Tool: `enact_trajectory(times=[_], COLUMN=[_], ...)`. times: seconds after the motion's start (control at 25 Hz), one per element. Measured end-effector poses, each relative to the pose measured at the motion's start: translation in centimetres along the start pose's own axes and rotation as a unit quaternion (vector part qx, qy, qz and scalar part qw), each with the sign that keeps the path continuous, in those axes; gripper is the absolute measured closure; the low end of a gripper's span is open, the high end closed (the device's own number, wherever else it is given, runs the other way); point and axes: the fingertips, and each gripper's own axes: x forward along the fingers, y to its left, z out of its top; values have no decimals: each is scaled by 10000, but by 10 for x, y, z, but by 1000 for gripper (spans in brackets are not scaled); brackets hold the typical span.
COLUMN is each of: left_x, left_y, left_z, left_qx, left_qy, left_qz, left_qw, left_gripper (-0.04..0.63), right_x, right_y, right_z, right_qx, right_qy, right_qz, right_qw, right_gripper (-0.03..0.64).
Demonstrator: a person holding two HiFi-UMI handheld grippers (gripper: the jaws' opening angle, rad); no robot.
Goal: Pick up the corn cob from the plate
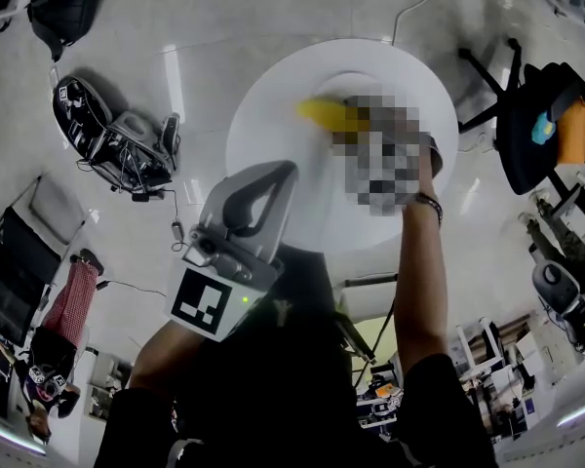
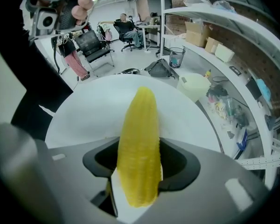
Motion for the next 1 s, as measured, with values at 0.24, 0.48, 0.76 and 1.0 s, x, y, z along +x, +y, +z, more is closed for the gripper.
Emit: enact_trajectory(times=[0.24, 0.48, 0.76, 1.0], left_x=[-6, -12, -22, -29], left_y=[0, 0, 1, 2], left_z=[0, 0, -1, 0], left_qx=[-37, -21, -27, -19], left_qy=[-66, -63, -132, -183], left_qz=[34, 75, 103, 133], left_qw=[10000, 9999, 9999, 9997], left_gripper=[589, 589, 589, 589], right_x=[0, -2, -2, -3], right_y=[1, -1, 0, 0], right_z=[1, -1, 1, 2], right_qx=[52, -64, -81, -18], right_qy=[-4, 88, 155, 211], right_qz=[-100, -281, -486, -622], right_qw=[9999, 9995, 9987, 9978], right_gripper=[368, 370, 370, 370])
